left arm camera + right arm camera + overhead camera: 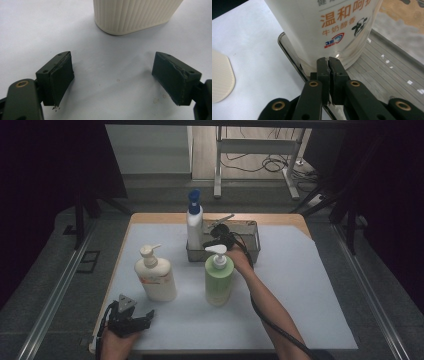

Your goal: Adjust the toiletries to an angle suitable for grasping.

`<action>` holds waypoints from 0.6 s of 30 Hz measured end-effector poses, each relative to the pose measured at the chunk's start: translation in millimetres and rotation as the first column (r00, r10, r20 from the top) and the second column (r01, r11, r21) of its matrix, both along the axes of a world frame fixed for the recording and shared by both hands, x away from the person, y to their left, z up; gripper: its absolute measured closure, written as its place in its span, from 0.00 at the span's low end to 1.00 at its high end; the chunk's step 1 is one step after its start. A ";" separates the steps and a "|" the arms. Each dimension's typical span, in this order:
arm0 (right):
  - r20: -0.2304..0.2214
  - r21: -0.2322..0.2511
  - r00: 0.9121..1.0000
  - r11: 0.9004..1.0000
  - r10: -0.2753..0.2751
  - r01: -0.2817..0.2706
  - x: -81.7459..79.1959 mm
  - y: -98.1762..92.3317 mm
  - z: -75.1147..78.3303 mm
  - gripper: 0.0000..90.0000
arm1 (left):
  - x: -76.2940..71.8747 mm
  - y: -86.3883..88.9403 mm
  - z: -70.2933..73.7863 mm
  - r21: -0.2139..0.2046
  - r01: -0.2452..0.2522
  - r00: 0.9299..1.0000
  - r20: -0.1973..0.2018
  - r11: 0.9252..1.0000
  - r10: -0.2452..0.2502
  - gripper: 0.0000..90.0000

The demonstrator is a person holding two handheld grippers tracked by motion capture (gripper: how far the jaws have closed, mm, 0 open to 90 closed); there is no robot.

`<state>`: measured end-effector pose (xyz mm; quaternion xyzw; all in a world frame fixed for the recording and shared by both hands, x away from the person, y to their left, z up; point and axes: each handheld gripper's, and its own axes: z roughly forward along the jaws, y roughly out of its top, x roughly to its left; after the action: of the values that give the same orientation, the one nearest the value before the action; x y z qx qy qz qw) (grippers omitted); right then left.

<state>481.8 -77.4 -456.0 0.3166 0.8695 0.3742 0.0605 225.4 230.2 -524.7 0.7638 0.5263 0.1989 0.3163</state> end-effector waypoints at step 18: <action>0.049 0.031 0.999 1.000 -0.006 0.004 -15.7 -29.9 23.5 0.70 | 0.0 0.0 -0.2 -0.001 0.000 1.000 0.001 1.000 0.000 0.19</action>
<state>466.1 -107.3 -432.5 0.3103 0.8612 0.3950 0.0780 225.4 230.2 -524.8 0.7636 0.5262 0.1992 0.3169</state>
